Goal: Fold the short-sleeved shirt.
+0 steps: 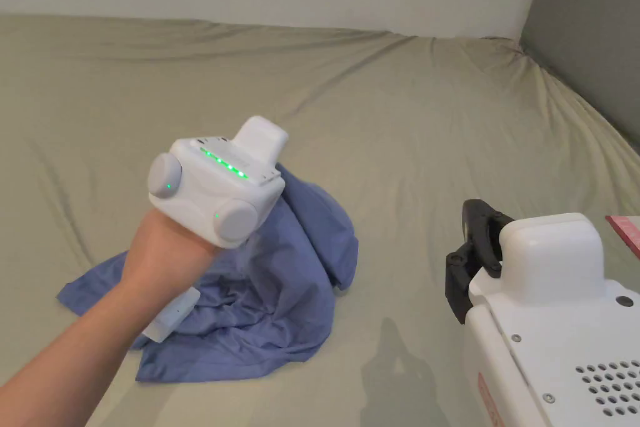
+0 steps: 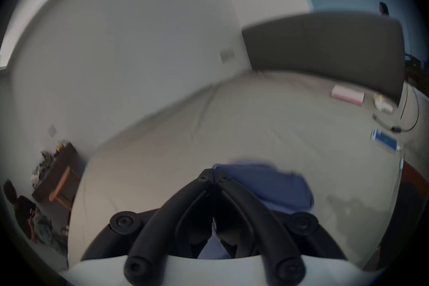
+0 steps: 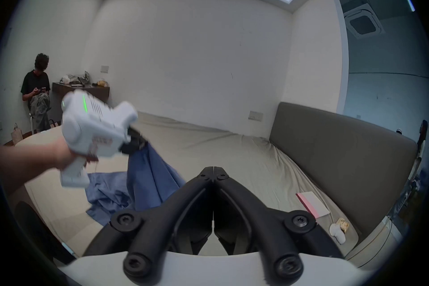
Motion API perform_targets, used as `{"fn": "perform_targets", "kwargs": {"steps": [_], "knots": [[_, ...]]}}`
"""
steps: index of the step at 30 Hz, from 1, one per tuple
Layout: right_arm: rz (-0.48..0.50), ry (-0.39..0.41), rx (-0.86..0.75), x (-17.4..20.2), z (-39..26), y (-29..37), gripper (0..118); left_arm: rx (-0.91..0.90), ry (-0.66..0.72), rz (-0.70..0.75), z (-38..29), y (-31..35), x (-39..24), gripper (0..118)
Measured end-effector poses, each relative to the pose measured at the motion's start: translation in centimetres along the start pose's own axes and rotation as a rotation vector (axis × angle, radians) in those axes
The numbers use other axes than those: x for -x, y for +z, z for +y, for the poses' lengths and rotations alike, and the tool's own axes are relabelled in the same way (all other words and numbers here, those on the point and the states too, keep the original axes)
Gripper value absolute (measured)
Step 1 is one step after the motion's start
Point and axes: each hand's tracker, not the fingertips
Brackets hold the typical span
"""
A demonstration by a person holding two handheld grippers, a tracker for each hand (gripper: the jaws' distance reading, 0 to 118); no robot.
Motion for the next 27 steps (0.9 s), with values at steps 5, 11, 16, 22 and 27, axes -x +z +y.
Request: {"fn": "perform_targets", "kwargs": {"steps": [5,11,16,22,27], "knots": [[-0.003,-0.002,0.052,-0.7,-1.6,-2.3,1,0.216,0.021,-0.040,-6.8,-5.4,-2.6,7],[0.014,-0.003,0.100,-0.1,-2.3,-3.5,1,0.310,0.174,-0.063,-10.9,-5.9,-0.7,118],[0.033,0.018,0.092,0.5,-1.1,-3.3,1,0.125,0.334,-0.036,-9.5,0.8,3.7,116],[0.052,0.051,0.003,1.8,2.5,-2.3,1,-0.268,0.429,0.132,-5.8,15.5,8.4,106],[0.083,0.059,-0.071,3.8,5.5,-1.2,1,-0.449,0.395,0.298,-4.2,25.3,7.7,50]]}}
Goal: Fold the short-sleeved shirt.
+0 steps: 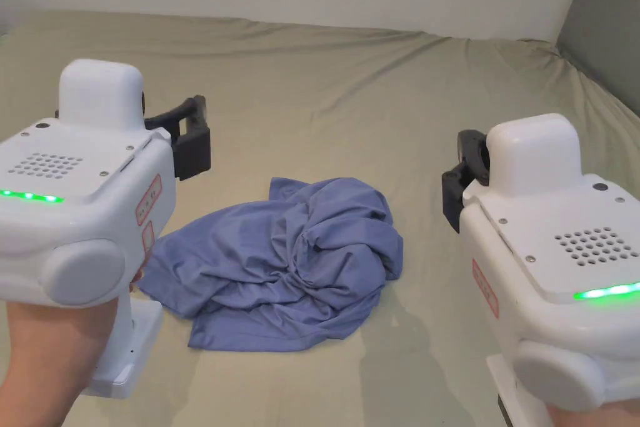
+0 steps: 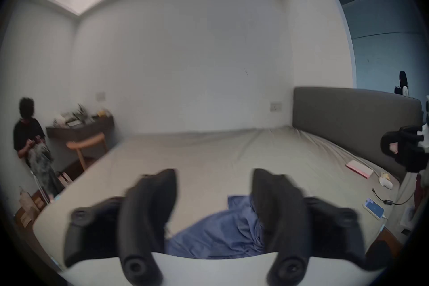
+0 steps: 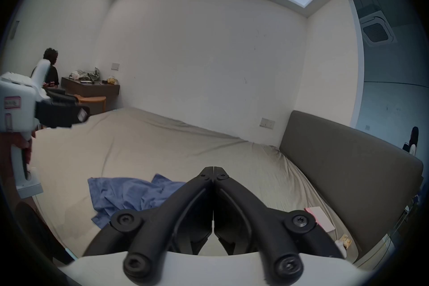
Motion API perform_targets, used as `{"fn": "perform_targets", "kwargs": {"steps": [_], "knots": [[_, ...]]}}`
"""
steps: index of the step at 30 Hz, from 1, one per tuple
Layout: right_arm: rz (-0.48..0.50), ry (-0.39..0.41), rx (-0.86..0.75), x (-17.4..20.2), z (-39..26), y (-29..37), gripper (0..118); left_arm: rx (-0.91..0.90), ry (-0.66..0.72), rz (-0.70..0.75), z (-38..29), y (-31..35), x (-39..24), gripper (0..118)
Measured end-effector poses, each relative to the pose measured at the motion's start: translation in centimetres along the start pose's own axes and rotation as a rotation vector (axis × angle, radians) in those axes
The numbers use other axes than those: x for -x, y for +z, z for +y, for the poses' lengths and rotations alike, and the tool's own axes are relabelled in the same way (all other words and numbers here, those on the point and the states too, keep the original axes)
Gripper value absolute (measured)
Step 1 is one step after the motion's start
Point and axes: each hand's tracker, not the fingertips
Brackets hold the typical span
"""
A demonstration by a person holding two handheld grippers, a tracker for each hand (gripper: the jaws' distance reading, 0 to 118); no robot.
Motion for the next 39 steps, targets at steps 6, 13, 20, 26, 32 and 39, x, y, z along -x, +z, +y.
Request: {"fn": "perform_targets", "kwargs": {"steps": [6,13,20,26,32,39], "knots": [[0.008,0.031,-0.089,2.6,1.9,1.6,1,-0.095,-0.064,0.106,0.3,3.8,-0.9,0],[0.029,0.004,-0.106,3.6,2.1,2.7,1,-0.091,-0.115,0.072,-0.8,5.5,-2.5,0],[0.033,0.033,-0.088,3.4,1.6,2.5,1,-0.075,-0.124,0.061,-0.7,5.2,-2.8,0],[0.033,0.010,-0.049,2.7,0.1,1.1,1,0.096,-0.101,0.066,-4.1,1.8,-2.5,0],[0.033,0.023,0.038,2.0,-3.0,-0.9,1,0.578,-0.002,-0.037,-15.6,-4.3,-2.3,0],[0.019,0.035,0.153,0.7,-6.7,-2.6,1,0.886,0.093,-0.028,-26.9,-9.8,-2.8,108]]}}
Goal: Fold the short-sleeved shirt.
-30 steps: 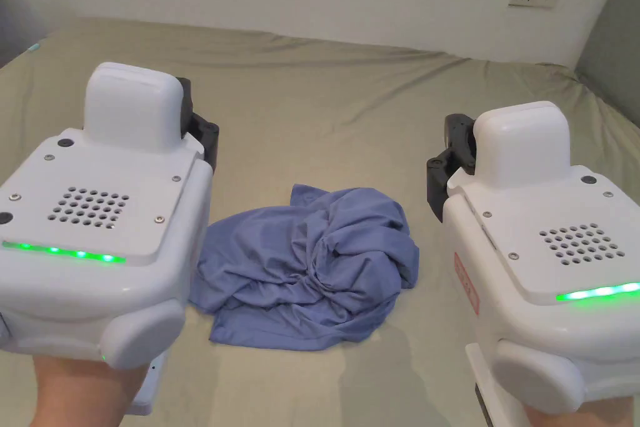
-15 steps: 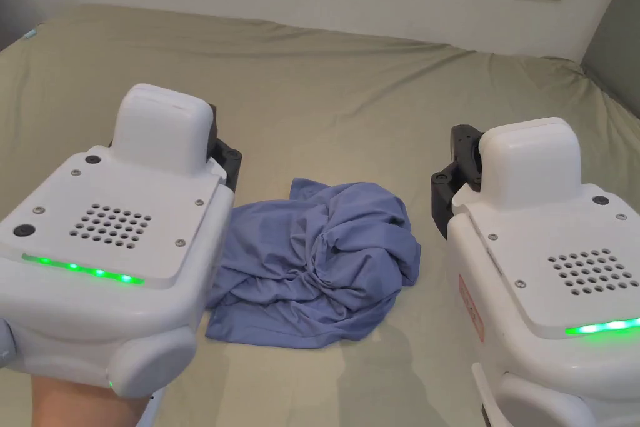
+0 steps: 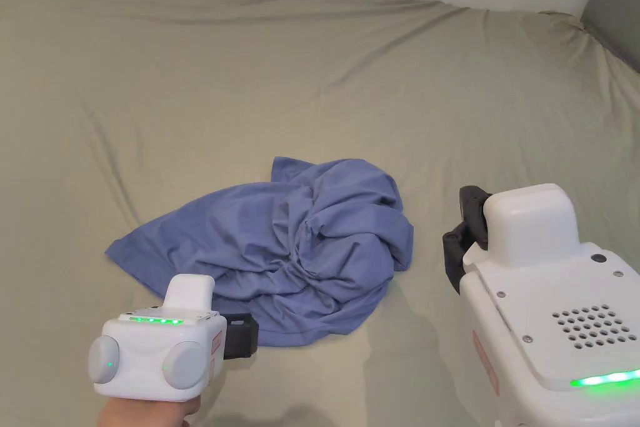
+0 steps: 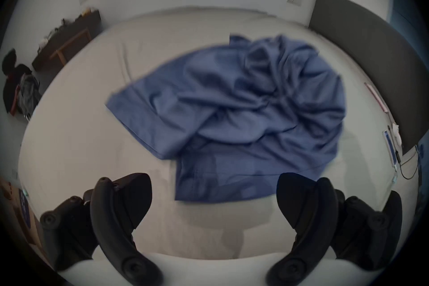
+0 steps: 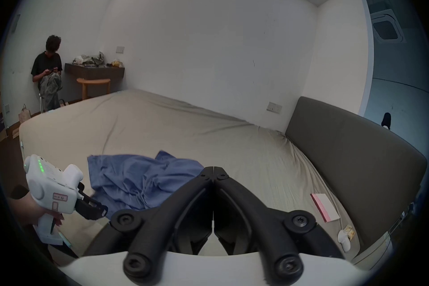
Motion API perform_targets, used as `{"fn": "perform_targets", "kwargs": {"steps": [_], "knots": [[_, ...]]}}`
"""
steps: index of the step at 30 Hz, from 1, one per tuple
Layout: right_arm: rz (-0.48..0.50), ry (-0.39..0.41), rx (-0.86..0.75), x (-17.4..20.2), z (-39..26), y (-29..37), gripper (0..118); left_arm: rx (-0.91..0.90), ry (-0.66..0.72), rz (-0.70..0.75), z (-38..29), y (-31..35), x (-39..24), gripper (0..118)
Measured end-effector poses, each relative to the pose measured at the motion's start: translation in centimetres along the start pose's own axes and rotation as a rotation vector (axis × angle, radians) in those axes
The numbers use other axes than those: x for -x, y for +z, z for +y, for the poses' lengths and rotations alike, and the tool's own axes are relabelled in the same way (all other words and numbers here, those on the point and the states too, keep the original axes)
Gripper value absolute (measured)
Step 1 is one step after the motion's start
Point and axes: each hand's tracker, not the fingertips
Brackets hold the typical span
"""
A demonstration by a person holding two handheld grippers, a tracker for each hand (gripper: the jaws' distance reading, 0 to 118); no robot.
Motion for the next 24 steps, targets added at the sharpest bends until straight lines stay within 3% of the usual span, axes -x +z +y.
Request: {"fn": "perform_targets", "kwargs": {"steps": [4,6,8,10,11,12,13,15,16,17,19,20,24], "knots": [[-0.010,0.014,0.055,-0.9,-1.5,-1.1,1,0.008,0.021,0.048,0.7,-2.3,-0.3,107],[-0.011,0.018,0.083,-1.2,-2.0,-1.8,1,-0.010,0.058,0.045,1.0,-2.0,-0.5,98],[-0.006,0.028,0.109,-1.4,-2.5,-2.7,1,-0.020,-0.006,0.039,1.2,-1.9,-1.4,81],[0.005,0.043,0.133,-1.5,-2.9,-4.1,1,-0.037,-0.085,0.043,1.2,-1.4,-2.4,53],[0.016,0.051,0.147,-1.5,-3.1,-4.9,1,-0.043,-0.107,0.022,1.2,-1.0,-2.7,45],[0.024,0.061,0.164,-1.4,-3.2,-5.7,1,-0.057,-0.114,0.022,1.1,-0.6,-3.0,45],[0.033,0.069,0.186,-1.4,-3.3,-7.0,1,-0.070,-0.133,0.029,1.0,-0.3,-3.3,1],[0.050,0.061,0.227,-1.5,-3.6,-9.7,1,-0.096,-0.135,0.032,0.8,0.7,-3.3,3],[0.066,0.043,0.258,-1.5,-3.9,-11.4,10,-0.104,-0.115,0.026,0.7,1.3,-2.9,3],[0.092,0.037,0.302,-1.5,-4.3,-13.4,30,-0.118,-0.081,0.021,0.6,1.9,-2.4,3],[0.141,0.037,0.392,-1.4,-5.5,-17.5,99,-0.125,-0.054,0.001,0.0,3.2,-1.1,3],[0.150,0.030,0.429,-1.2,-6.4,-19.7,110,-0.131,-0.050,0.002,-0.4,3.9,-0.6,3],[0.197,0.028,0.576,-0.3,-9.6,-27.2,112,-0.150,-0.035,0.002,-1.4,5.9,1.0,3]]}}
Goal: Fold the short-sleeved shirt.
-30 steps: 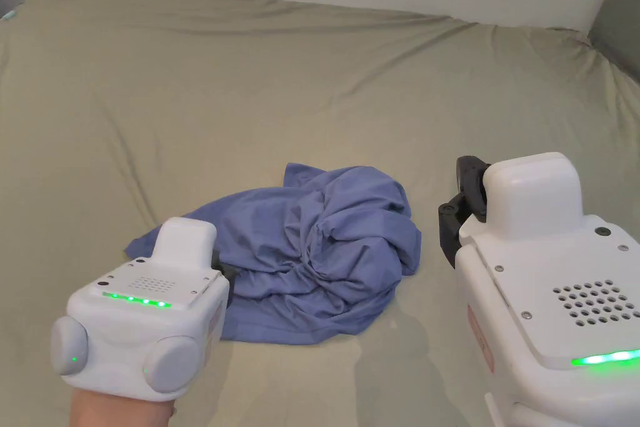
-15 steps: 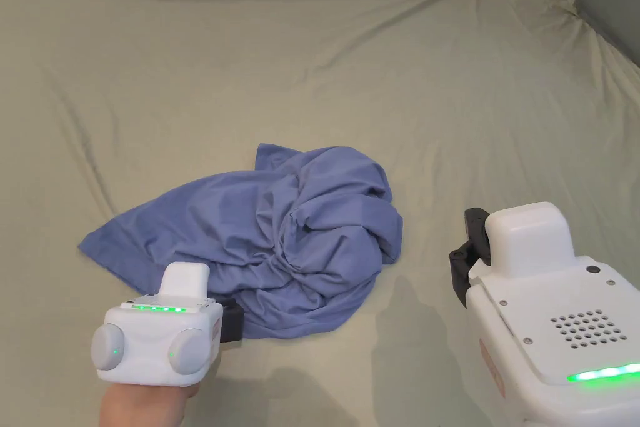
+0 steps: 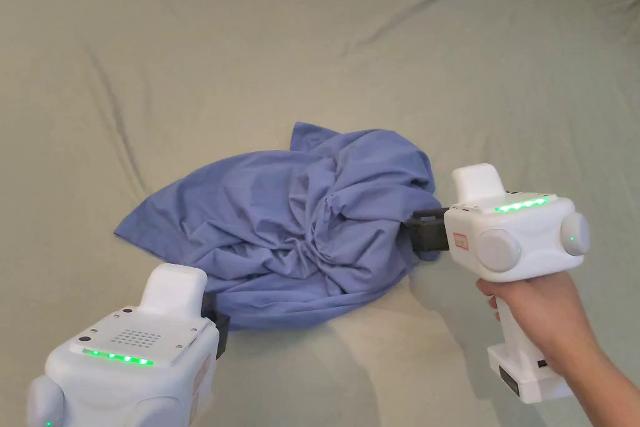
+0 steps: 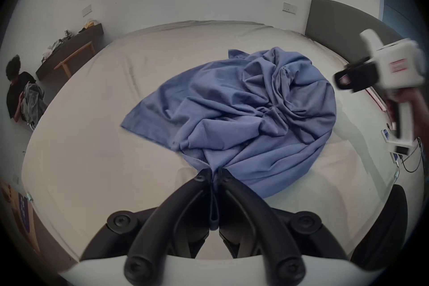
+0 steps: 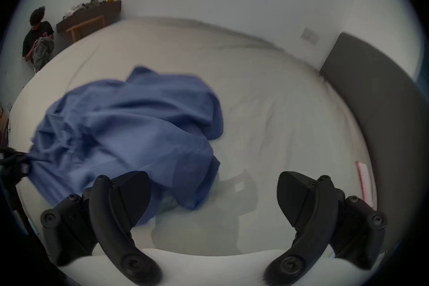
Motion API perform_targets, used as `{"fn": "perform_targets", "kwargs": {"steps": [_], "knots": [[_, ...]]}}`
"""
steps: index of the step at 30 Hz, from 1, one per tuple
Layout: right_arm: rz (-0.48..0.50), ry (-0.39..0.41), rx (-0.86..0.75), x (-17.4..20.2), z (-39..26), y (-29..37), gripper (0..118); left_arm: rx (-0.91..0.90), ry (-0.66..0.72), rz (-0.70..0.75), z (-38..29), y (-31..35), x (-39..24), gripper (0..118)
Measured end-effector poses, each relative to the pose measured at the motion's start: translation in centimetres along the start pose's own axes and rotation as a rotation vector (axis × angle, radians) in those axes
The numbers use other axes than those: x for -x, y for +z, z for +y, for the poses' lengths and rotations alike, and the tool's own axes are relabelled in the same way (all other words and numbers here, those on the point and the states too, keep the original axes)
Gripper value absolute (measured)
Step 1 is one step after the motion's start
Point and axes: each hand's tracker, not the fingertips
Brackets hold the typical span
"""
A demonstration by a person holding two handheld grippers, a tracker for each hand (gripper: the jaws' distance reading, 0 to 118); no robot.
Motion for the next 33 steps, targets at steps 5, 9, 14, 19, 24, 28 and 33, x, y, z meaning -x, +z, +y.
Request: {"fn": "perform_targets", "kwargs": {"steps": [5,9,14,19,24,28,33], "knots": [[0.059,0.042,0.062,1.9,0.2,-3.5,53,-0.003,0.007,0.010,-0.7,1.1,0.9,3],[0.003,0.271,-0.009,6.5,-0.7,-2.6,9,0.001,0.002,0.014,-0.7,0.8,1.3,3],[0.105,0.107,0.015,3.5,0.2,-1.5,9,-0.022,-0.012,0.019,0.5,0.9,2.0,3],[0.053,0.070,-0.145,0.2,0.6,4.8,9,-0.133,-0.017,0.056,3.6,3.6,3.4,3],[0.035,-0.067,-0.316,-3.0,1.2,14.7,9,-0.285,-0.028,0.113,7.6,7.6,5.5,3],[-0.034,-0.194,-0.481,-5.2,1.7,21.7,9,-0.414,-0.041,0.180,12.2,11.2,7.5,3],[-0.098,-0.288,-0.669,-6.8,2.1,29.2,9,-0.561,-0.005,0.208,16.8,16.5,9.5,3]]}}
